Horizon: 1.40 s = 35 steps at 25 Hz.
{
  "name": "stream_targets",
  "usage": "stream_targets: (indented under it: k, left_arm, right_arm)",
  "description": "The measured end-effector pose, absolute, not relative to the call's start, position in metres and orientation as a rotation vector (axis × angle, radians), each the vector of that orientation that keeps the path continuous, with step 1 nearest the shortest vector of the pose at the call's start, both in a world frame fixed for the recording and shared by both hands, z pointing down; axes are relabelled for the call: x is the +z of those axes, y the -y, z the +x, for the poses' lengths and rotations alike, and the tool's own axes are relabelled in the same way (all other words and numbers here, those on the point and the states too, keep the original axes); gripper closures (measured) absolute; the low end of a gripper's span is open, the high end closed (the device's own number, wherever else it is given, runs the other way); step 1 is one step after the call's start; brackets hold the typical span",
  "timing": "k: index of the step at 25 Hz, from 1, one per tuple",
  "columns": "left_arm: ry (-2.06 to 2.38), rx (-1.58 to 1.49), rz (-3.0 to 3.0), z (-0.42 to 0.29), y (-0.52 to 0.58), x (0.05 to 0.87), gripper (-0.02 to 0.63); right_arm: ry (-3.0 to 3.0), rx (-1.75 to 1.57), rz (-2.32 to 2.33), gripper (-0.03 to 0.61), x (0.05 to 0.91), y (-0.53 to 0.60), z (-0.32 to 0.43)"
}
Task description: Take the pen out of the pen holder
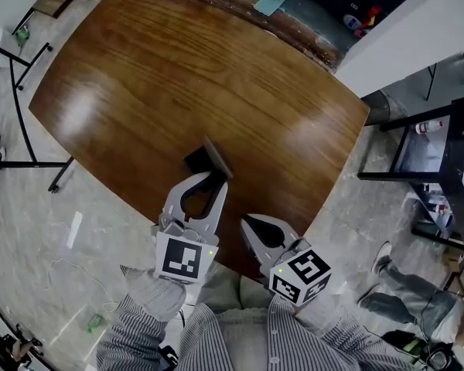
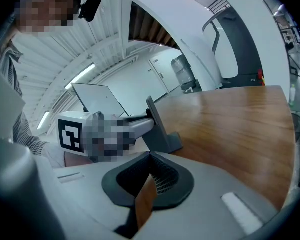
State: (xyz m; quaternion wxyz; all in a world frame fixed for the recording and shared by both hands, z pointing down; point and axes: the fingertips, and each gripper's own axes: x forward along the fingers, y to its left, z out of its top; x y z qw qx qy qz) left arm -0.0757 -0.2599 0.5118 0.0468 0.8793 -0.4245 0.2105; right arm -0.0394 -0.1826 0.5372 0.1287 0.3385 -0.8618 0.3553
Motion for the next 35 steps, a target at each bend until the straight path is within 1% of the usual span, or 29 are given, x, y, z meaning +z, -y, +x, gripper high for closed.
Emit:
stream_targets:
  k: [8,17,25,35]
  left_arm:
    - [1.297,0.679,2.716,-0.076,0.259,0.511,0.558]
    - [1.351,0.607,2.788,-0.083,0.256,0.480,0.563]
    - [1.400,0.334,2.633,-0.100,0.238,0.445,0.563]
    - [1.533,0.019,2.565,-0.126,0.209,0.372,0.563]
  right_arm:
    - [2.510,1.039,0.993,0.586,0.537,0.180,-0.037]
    - [2.539,1.009,1.012,0.586,0.523,0.175,-0.038]
    - [2.610,0.903,1.024,0.586,0.484,0.173,-0.038]
    - [2.765,0.685,1.007,0.586,0.413,0.183,-0.046]
